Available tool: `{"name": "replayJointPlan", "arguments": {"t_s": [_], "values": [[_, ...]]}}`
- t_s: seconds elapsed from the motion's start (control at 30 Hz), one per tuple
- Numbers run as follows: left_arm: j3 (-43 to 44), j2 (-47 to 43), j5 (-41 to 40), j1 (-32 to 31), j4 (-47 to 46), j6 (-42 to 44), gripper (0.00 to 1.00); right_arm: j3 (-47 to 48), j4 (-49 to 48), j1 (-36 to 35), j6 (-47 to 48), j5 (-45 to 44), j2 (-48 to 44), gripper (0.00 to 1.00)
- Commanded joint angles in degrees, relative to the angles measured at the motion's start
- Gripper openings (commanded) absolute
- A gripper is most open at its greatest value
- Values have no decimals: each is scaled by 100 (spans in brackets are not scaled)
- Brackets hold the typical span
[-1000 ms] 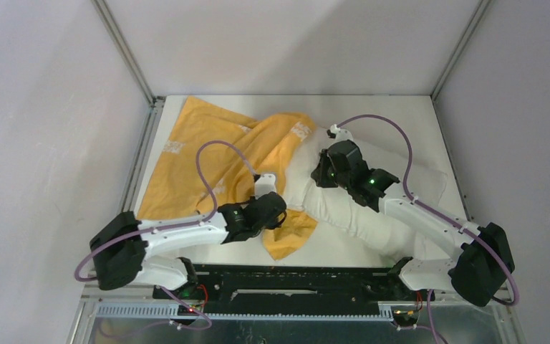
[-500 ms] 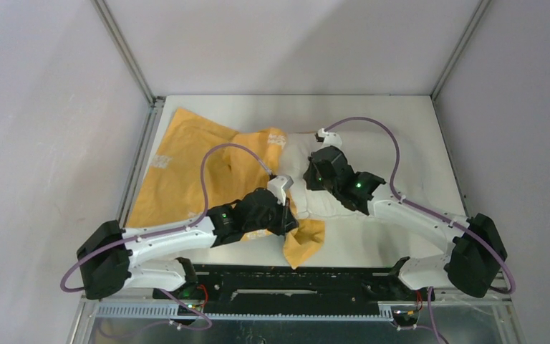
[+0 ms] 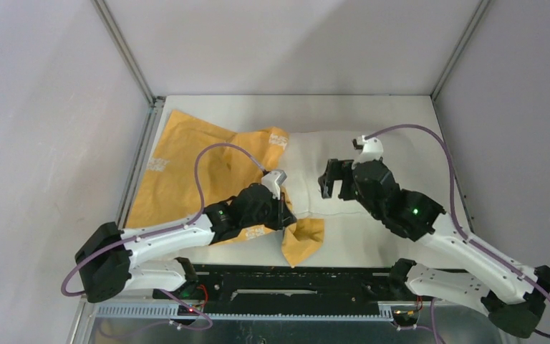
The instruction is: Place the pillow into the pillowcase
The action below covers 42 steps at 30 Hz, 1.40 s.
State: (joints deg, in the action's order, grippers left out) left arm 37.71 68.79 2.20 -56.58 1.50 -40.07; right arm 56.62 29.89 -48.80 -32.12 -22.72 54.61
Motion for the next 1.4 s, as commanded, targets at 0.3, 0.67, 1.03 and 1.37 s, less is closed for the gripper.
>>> {"name": "replayJointPlan", "arguments": {"t_s": [0.3, 0.67, 1.03, 1.37], "values": [[821, -539, 7, 59, 603, 141, 0, -1212, 472, -1354, -108, -1487, -20, 100], [2971, -517, 59, 58, 1828, 1127, 0, 112, -350, -553, 641, -1139, 739, 1], [6065, 700, 408, 59, 2735, 1801, 0, 2754, 1050, -875, 170, -117, 918, 0], [6256, 1250, 1454, 201, 2111, 1229, 0, 819, -609, 1408, -901, 2899, 1478, 0]]}}
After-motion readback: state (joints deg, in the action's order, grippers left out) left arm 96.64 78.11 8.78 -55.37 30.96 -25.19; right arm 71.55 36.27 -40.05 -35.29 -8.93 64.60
